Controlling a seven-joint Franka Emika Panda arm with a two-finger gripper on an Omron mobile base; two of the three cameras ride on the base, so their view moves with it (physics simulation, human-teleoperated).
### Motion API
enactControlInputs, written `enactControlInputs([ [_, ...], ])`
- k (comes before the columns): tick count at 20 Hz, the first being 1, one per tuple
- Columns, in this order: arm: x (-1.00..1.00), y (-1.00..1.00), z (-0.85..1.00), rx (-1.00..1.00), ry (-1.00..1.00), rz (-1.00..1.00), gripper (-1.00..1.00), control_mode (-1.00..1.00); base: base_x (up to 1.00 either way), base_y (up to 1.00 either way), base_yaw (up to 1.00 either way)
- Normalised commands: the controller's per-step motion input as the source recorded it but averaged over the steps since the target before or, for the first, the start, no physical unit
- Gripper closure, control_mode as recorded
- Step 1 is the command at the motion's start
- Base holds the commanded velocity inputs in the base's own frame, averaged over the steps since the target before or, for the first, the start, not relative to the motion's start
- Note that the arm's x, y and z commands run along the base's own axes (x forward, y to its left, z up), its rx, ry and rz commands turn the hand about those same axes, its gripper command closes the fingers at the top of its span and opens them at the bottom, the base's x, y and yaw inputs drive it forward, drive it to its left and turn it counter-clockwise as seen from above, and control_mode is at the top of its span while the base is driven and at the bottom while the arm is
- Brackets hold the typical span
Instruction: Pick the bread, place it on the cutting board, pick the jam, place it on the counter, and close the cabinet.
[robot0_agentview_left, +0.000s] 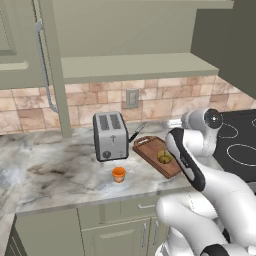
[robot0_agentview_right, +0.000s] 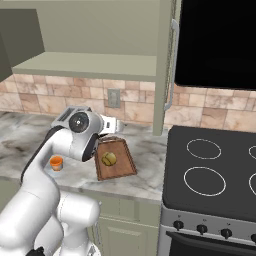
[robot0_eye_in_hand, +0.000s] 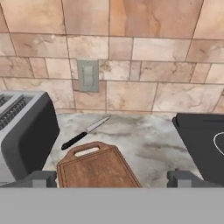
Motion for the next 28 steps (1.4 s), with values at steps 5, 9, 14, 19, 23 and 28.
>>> enactControlInputs([
  [5, -0.16, 0.0, 0.29, 0.0, -0.04, 0.0, -1.0, -1.0, 0.0, 0.0, 0.0],
  [9, -0.14, 0.0, 0.23, 0.0, -0.02, 0.0, -1.0, -1.0, 0.0, 0.0, 0.0],
  [14, -0.18, 0.0, 0.23, 0.0, -0.04, 0.0, -1.0, -1.0, 0.0, 0.0, 0.0],
  [19, -0.24, -0.02, 0.29, 0.0, -0.05, 0.0, -1.0, -1.0, 0.0, 0.0, 0.0],
  [23, -0.25, -0.03, 0.34, 0.0, -0.07, 0.0, -1.0, -1.0, 0.0, 0.0, 0.0],
  [28, -0.23, -0.03, 0.36, 0.0, -0.07, 0.0, -1.0, -1.0, 0.0, 0.0, 0.0],
])
